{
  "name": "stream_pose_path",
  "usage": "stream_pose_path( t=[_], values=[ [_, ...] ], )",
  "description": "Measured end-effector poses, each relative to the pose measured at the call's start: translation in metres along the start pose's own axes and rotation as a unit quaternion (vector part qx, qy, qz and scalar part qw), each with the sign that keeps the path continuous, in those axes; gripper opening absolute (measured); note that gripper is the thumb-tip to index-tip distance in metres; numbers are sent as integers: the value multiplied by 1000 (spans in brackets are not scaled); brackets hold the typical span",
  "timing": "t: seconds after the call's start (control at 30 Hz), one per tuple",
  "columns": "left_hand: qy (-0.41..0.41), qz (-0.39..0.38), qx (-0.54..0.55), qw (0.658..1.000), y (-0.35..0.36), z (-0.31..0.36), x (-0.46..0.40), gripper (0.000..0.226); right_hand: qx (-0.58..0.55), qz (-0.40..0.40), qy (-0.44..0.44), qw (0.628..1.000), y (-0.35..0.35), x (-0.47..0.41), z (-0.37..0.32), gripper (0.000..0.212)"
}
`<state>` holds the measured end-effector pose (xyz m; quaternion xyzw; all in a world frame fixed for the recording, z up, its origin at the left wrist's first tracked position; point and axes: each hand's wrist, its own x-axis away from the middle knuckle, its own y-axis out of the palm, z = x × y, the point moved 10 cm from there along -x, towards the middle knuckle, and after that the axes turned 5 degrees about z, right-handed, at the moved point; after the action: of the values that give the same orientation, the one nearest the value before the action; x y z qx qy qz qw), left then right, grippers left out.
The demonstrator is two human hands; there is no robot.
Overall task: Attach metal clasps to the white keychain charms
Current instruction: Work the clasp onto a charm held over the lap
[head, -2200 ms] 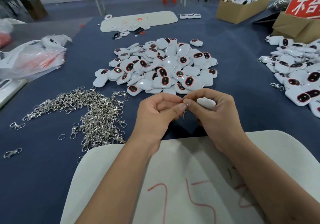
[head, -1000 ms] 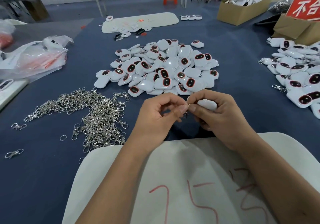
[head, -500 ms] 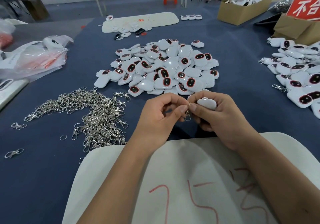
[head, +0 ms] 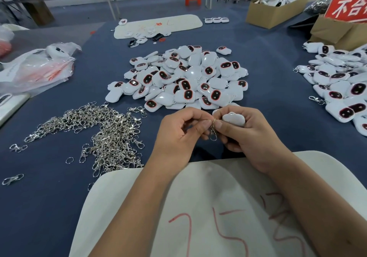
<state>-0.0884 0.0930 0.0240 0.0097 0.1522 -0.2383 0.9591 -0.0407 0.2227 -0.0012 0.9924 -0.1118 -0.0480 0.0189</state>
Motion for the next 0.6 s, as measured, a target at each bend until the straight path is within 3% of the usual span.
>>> stream_pose_path(
  t=[0.3,0.6],
  values=[
    [-3,7,-8,1000,0,-1,0,12,16,13,-8,1000,-2,1,-3,11],
    [44,28,-102,993,1,3,1,15,82,64,-80,991,-3,4,-16,15]
  ],
)
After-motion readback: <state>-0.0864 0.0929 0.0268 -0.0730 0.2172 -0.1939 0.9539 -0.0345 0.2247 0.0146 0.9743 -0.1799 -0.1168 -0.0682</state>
